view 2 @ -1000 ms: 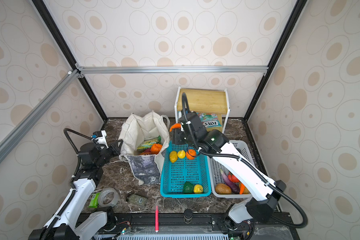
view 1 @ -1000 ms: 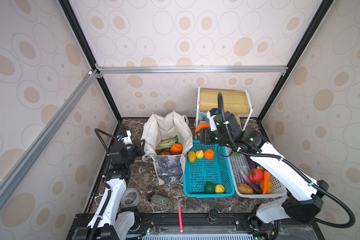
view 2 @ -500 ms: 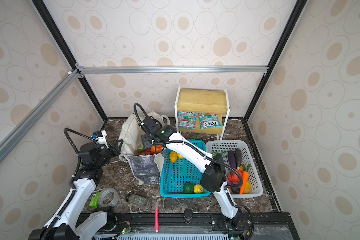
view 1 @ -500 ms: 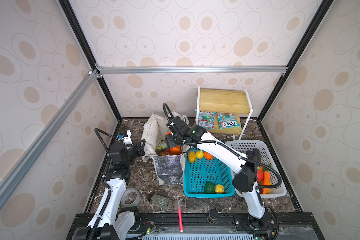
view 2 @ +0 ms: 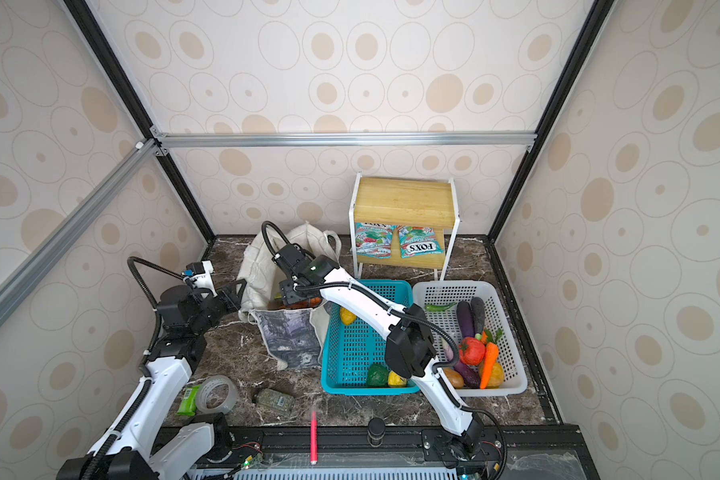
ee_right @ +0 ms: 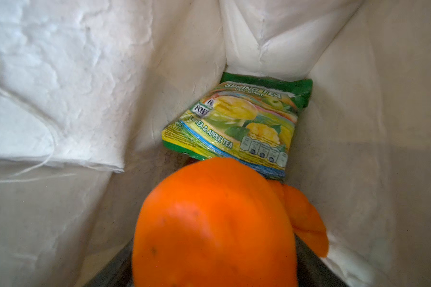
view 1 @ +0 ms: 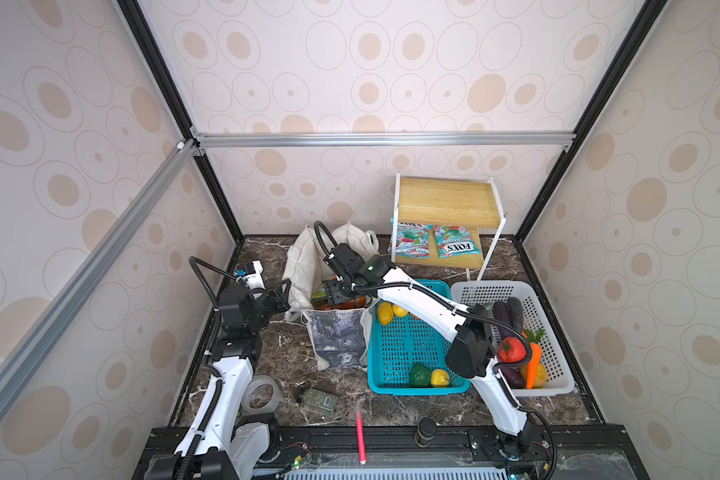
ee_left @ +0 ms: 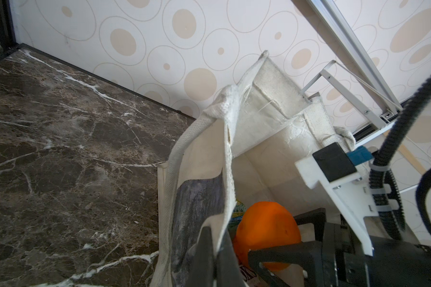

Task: Place the food into the grocery bag and tie it
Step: 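Lift the orange fruit with the right gripper and carry it into the tote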

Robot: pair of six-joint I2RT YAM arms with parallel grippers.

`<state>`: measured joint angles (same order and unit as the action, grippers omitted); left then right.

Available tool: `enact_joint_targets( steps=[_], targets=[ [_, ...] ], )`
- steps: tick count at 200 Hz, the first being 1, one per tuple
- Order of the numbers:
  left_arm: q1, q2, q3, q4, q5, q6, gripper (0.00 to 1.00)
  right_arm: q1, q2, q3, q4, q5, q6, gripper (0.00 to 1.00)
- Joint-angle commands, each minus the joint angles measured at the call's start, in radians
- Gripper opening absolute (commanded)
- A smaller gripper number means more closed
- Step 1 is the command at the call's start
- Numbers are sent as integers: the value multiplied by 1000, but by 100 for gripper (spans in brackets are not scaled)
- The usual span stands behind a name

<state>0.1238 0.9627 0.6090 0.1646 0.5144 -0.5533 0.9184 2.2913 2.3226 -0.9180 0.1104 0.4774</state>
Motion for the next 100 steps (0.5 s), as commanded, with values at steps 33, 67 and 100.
enact_joint_targets(
  steps=[33, 67, 100],
  targets=[
    [5, -18, 0, 25, 7, 0, 0, 20, -66, 92, -40, -22, -30, 100],
    [5, -18, -1, 22, 2, 1, 0, 30, -163, 100, -40, 21, -39, 100],
    [6, -13, 1, 20, 4, 3, 0, 32, -328, -42, 9, 121, -33, 100]
  ],
)
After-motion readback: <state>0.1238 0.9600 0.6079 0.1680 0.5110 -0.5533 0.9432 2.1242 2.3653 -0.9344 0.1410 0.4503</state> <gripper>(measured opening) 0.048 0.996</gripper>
